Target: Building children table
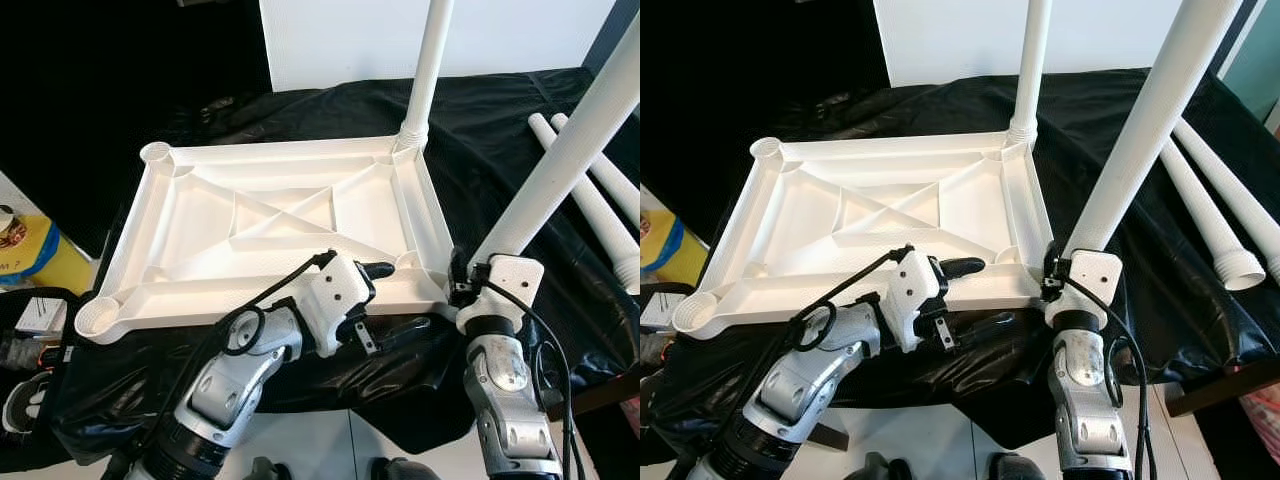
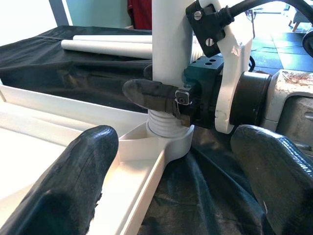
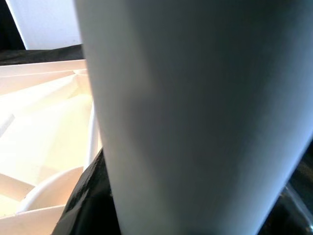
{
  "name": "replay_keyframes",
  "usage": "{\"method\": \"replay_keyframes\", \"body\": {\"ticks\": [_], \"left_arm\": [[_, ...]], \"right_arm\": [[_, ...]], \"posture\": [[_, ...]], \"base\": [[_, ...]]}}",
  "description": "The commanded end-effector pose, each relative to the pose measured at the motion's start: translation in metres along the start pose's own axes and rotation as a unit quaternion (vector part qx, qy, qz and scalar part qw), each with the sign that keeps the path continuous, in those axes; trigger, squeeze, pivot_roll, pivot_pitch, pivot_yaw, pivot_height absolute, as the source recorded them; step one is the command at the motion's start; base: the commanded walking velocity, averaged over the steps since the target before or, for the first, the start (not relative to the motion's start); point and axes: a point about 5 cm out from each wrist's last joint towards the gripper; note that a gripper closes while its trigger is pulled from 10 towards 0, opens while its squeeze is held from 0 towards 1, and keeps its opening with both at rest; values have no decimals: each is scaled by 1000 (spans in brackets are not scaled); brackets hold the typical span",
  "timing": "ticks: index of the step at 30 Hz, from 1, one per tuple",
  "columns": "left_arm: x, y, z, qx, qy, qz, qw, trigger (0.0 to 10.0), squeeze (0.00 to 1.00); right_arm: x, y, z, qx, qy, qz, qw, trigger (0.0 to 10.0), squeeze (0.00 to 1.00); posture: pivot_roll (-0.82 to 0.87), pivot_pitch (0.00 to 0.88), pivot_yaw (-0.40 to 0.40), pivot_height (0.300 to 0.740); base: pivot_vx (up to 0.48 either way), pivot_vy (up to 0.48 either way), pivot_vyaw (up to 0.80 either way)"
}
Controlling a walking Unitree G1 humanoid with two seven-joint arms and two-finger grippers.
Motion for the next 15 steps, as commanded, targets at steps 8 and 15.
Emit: {"method": "replay_keyframes", "body": {"ticks": [8, 15], "left_arm": [[0, -3, 2, -7, 5, -3, 1000, 10000, 0], [1, -3, 2, -7, 4, -2, 1000, 10000, 0]], "right_arm": [[9, -19, 9, -51, -13, 3, 999, 10000, 0], [10, -19, 10, -51, -12, 5, 999, 10000, 0]], "posture": [[-195, 135, 46, 740], [-196, 134, 45, 740]], "base": [[0, 0, 0], [0, 0, 0]]}}
Point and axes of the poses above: a point about 5 cm out from each wrist's last joint towards the gripper, its own z axis pointing back from the gripper into the wrist, its own y axis along the axis of the wrist's last joint, x = y × z, and after that the axes turned 9 degrees about -z, right-handed
